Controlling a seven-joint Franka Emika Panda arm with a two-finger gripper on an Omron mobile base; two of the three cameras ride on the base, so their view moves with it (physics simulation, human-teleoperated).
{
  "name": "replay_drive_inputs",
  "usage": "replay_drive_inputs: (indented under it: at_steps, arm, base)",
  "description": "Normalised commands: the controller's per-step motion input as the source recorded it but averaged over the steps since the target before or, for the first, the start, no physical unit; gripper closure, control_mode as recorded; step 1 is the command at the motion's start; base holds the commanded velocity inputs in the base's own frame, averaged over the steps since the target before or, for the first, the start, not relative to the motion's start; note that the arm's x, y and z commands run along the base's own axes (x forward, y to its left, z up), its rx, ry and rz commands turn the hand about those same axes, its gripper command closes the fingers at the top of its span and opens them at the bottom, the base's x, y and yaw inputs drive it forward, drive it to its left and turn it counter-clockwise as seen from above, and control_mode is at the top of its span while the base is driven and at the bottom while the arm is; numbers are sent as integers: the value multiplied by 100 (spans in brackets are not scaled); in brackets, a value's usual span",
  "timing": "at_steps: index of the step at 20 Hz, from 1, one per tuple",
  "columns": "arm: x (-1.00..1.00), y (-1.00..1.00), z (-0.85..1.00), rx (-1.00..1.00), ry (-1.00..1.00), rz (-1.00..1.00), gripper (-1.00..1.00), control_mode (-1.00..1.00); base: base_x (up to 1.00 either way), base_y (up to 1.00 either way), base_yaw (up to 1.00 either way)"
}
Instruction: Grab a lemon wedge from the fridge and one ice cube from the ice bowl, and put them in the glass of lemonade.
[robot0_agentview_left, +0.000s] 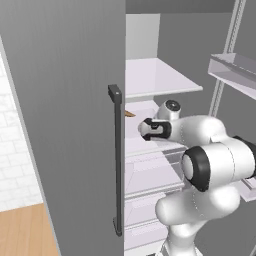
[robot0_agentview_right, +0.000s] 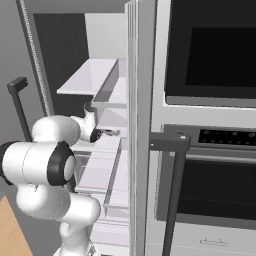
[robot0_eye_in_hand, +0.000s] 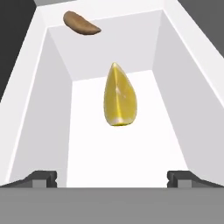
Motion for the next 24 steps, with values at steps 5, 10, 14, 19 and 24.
replay_drive_inputs:
  at_steps: [5,10,14,19,24]
  arm:
    - [36,-3,-24,-2,0,0,-100,-100]
    - [44,-1,-8,-2,0,0,-100,-100]
    - [44,-1,-6,-1,0,0,-100,-100]
    - [36,-6,-16,-1,0,-1,-100,-100]
    - [21,-2,-32,-3,2,-1,-100,-100]
  base:
    - [0,0,0]
    - [0,0,0]
    - [0,0,0]
    - [0,0,0]
    - [0,0,0]
